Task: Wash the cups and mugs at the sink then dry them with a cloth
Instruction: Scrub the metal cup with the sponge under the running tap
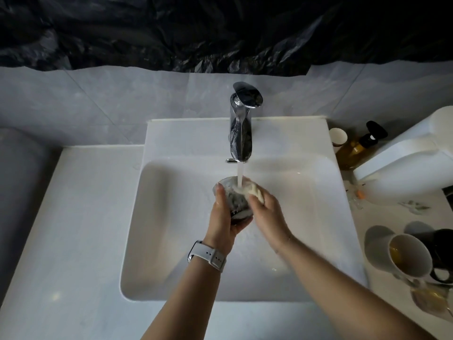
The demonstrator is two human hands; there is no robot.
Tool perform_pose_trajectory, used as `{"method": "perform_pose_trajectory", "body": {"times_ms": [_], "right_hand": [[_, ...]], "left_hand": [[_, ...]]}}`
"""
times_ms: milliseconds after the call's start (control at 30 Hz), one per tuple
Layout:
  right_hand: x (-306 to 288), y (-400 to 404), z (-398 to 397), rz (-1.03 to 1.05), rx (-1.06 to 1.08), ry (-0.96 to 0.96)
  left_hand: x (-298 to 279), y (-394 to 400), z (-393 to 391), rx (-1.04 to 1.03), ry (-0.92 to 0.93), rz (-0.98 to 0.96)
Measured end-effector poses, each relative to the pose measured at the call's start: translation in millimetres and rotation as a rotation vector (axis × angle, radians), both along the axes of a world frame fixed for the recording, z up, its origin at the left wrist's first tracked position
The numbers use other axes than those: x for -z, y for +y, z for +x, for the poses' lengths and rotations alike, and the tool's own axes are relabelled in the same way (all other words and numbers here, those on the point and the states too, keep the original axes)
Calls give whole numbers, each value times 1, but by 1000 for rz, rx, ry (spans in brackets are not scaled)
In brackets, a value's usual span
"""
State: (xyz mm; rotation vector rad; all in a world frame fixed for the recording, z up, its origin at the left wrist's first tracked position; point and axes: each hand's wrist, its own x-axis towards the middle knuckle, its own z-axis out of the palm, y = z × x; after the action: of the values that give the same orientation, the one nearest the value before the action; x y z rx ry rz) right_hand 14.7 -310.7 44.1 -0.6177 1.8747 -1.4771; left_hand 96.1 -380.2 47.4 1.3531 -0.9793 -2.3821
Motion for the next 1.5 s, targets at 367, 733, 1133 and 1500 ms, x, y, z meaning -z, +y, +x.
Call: {"method": "perform_pose_trajectory", "body": {"times_ms": [367,733,1133,1500], "right_hand": [[-7,-10,-3,18,82,-187],[-20,-28,-2,-62,136,315],[-27,-5,-9,-21,-188,733],[-27,1,-15,12,-275,550]], "left_hand": [[-3,-1,8,31,131,65],[-7,-24,-21,65,-2,-145],[-8,-28,-21,-74,158,306],[3,-27,-18,-158,180,440]]}}
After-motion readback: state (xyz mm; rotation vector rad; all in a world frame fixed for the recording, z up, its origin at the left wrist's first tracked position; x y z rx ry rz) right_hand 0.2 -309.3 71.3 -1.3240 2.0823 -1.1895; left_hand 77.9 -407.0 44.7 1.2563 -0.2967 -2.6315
